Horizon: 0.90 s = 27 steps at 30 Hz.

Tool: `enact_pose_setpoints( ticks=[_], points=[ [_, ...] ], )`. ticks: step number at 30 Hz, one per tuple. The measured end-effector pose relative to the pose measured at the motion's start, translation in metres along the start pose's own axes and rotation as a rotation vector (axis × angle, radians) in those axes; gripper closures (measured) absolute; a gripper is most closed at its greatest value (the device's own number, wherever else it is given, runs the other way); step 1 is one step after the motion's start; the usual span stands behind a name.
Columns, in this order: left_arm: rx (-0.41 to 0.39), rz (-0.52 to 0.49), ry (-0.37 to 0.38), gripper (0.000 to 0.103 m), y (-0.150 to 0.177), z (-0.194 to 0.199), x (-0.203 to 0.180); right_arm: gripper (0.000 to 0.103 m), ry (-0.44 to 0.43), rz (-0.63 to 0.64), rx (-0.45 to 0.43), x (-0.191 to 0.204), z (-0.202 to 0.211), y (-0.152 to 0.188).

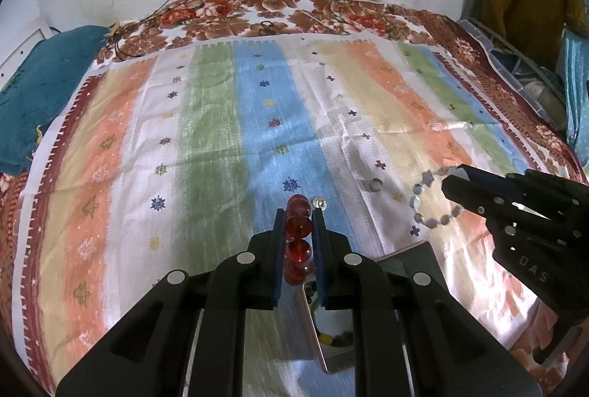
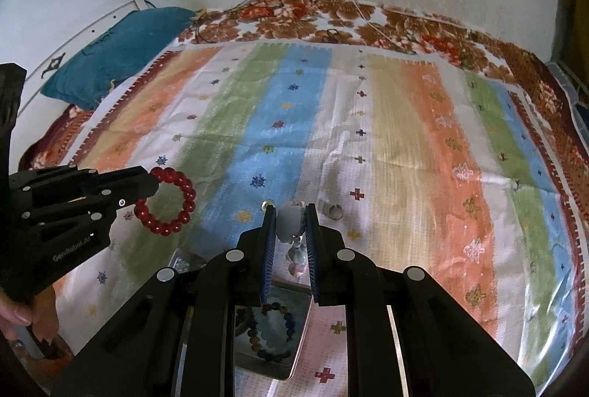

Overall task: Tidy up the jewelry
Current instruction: 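Lift and carry both bracelets back over the silver tin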

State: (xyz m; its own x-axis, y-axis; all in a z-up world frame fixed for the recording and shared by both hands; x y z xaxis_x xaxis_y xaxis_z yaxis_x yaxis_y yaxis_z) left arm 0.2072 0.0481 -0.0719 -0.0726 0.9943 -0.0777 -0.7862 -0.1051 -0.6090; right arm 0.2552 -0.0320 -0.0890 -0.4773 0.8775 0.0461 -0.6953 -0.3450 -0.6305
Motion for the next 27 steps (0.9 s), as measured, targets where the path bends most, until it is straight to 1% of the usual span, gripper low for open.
enact_pose_setpoints(
  ticks=[4,8,18,27],
  points=[
    [-0.024,-0.005,0.011,0.090,0.000,0.014,-0.005,0.087,0.012,0.015,0.003,0.001,0.002,0.006],
    [-0.046,-0.023,0.021,0.090,0.003,0.027,-0.015,0.086,0.005,0.011,0.005,0.000,0.005,0.010],
    [-0.056,-0.044,0.033,0.090,0.016,0.040,-0.025,0.087,-0.013,0.001,-0.010,0.003,0.023,0.022],
    [-0.071,-0.055,0.067,0.090,0.026,0.054,-0.033,0.087,-0.039,0.004,-0.017,0.008,0.040,0.036]
  ],
)
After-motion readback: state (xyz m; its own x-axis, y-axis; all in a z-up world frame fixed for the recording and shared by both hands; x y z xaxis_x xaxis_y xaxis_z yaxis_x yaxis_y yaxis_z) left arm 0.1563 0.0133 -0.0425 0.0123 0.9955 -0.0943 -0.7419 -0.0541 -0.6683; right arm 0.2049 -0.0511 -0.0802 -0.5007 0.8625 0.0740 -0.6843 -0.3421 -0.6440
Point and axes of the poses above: each gripper's, at about its wrist camera, not at the fingertips, and z roughly against the way its jaws point, x to its left, y to its underside, the point moved 7 cm from there along -z, roughly the way its jaws point, and after that the axes turned 1 degree about -z, right-handed, at the moved point
